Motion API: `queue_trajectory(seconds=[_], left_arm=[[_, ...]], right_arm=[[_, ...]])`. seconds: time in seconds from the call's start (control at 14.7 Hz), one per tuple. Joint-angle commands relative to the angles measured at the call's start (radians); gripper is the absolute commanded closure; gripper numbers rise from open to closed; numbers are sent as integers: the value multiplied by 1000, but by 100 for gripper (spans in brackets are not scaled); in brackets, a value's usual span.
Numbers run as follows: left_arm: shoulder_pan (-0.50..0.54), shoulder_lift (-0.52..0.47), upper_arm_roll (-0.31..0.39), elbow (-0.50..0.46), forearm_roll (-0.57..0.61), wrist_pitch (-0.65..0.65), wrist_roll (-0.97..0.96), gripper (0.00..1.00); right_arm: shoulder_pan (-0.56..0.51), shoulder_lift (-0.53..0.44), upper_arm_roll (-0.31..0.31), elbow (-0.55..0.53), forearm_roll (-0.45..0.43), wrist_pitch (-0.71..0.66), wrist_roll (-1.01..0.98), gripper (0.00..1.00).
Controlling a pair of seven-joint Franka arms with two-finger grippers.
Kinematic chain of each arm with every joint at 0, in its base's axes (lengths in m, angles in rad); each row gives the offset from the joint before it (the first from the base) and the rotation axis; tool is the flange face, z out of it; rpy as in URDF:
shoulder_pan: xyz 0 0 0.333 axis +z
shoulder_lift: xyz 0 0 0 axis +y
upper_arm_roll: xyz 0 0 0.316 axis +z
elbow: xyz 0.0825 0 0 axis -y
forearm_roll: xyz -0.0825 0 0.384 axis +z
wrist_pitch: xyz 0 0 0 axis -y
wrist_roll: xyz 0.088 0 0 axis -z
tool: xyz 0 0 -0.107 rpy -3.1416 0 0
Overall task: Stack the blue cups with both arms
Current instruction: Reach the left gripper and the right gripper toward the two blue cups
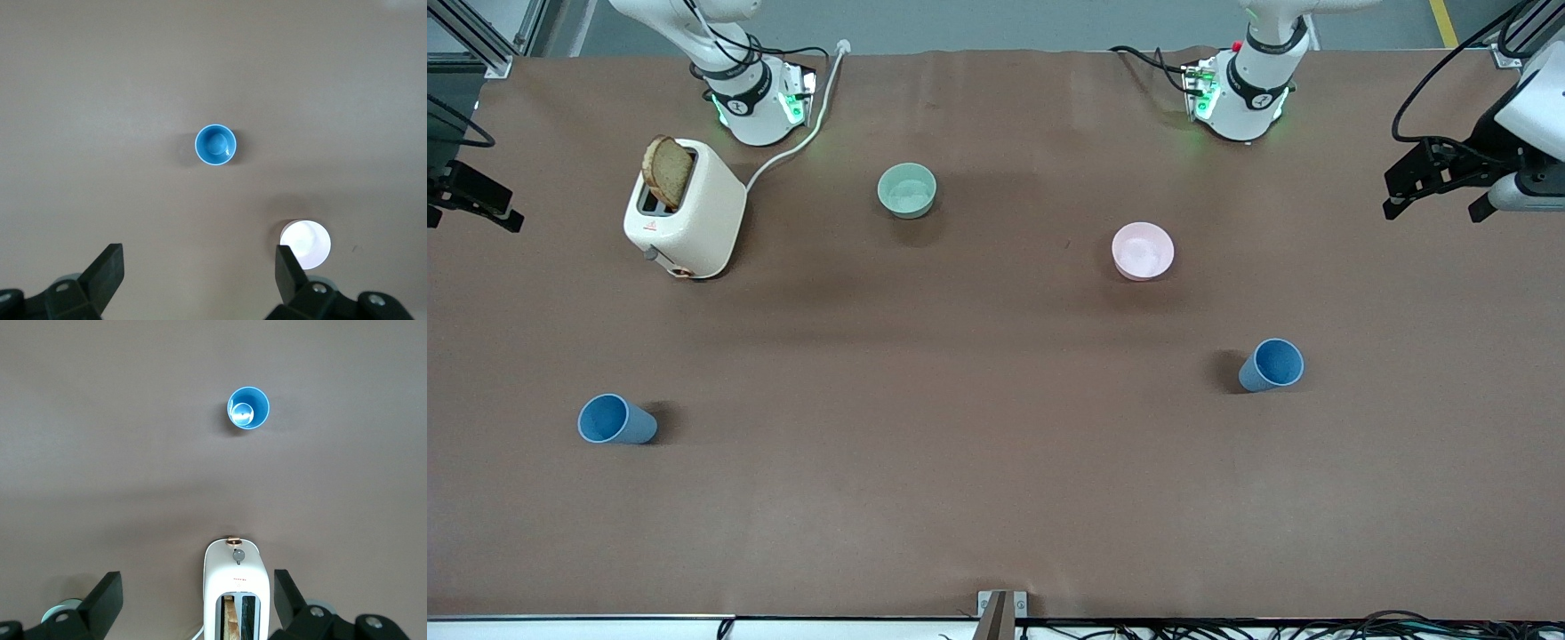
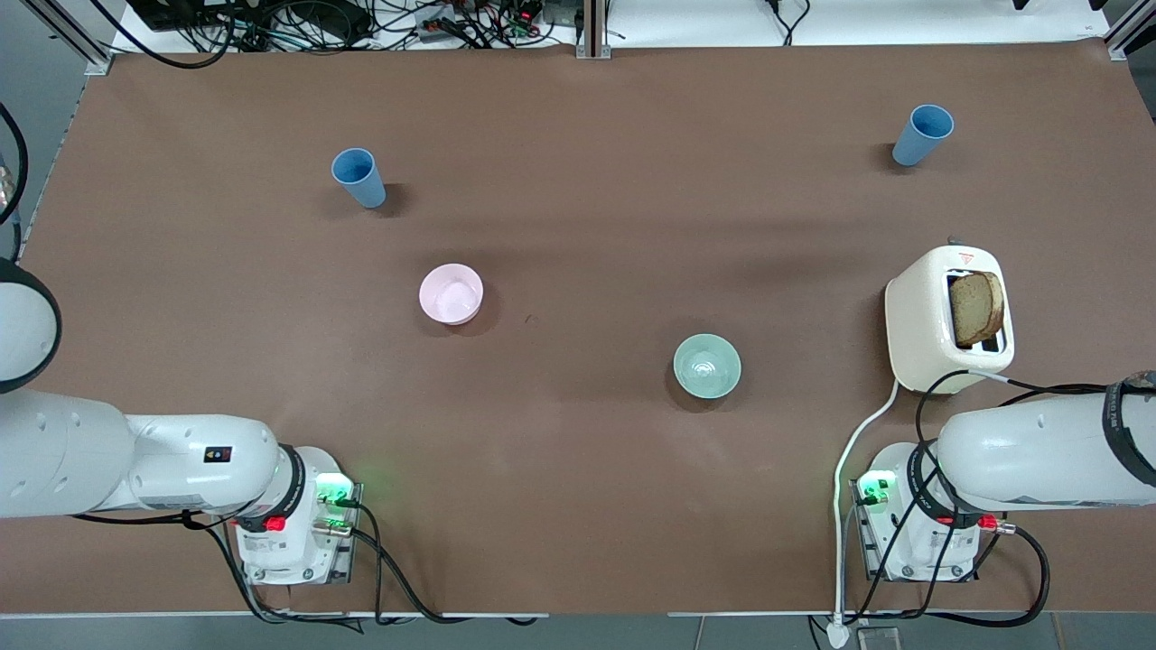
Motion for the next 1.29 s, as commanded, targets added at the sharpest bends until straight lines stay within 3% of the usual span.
queue_trajectory(seconds=[0.0,0.2,0.41,0.95,1.22], left_arm=[[0,16,4,37,-8,-28,15,0],[5,48,7,43,1,-27,24,0],[41,150,7,45,9,40,44,0],[94,363,4,-276,41,663,41,0],[92,406,-5,-345,41,694,42,0]], right_arm=[[7,6,-5,15,1,-8,5,0],[8,8,-5,15,1,-7,4,0],[5,8,-5,15,1,-4,4,0],[-1,29,-8,14,0,44,-22,0],[-59,118,-8,17,-2,154,-142,0]])
